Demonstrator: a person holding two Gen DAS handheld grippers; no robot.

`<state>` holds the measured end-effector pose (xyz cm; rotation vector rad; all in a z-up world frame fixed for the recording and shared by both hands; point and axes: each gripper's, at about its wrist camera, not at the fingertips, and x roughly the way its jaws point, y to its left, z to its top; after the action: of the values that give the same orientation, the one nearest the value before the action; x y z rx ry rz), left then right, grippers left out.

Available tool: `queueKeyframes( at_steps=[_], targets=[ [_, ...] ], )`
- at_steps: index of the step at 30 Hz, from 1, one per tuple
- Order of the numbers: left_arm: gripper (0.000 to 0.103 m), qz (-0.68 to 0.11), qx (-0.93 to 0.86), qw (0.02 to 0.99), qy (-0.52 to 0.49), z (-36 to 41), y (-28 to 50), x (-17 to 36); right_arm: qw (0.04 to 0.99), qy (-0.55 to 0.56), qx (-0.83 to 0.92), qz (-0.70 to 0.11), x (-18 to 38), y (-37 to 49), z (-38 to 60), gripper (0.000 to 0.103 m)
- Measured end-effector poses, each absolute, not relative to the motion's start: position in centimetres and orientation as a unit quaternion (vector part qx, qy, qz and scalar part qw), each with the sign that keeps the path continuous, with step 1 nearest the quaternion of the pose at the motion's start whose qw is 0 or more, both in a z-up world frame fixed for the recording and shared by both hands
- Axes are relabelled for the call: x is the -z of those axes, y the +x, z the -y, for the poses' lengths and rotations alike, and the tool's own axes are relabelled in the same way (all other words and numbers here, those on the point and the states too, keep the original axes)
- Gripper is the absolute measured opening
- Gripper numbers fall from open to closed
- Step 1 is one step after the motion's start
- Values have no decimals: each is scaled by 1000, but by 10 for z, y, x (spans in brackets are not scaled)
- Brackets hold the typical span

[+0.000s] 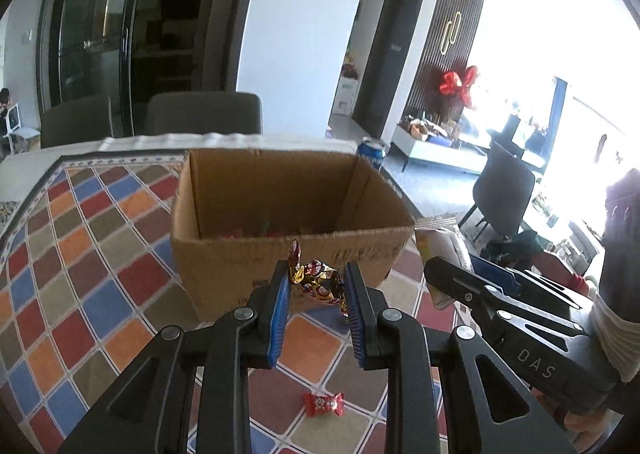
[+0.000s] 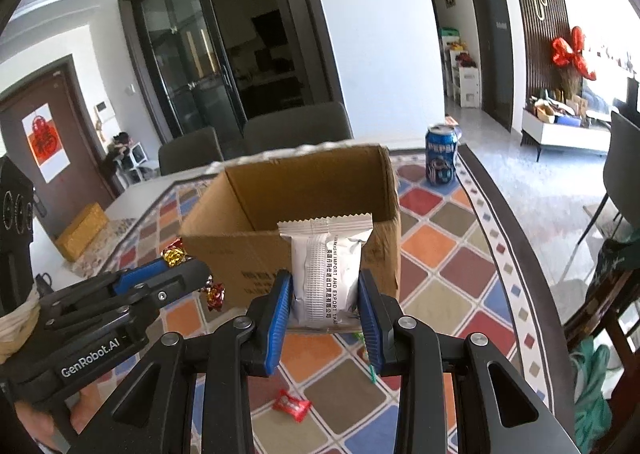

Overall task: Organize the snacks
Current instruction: 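Carry both items over the box and open both grippers to drop them in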

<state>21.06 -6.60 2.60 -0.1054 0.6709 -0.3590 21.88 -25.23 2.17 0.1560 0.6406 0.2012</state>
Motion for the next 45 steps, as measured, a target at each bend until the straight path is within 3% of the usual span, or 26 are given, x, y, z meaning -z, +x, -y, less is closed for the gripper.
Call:
queueKeyframes(
  at_steps=[14,36,41,45],
  targets=[
    [27,-292,156,943,-40,51,233,-57,952,54,-108,-281,-56,240,241,34],
    [27,-331,118,936,-9,47,314,-51,948,22,-93,-305,-59,311,234,34],
    [36,-347,106,932,-2,47,326,-46,946,14,-88,-312,-56,322,229,35],
    [45,-337,100,936,7,47,315,-42,948,-6,-66,-311,-52,320,225,48]
  ],
)
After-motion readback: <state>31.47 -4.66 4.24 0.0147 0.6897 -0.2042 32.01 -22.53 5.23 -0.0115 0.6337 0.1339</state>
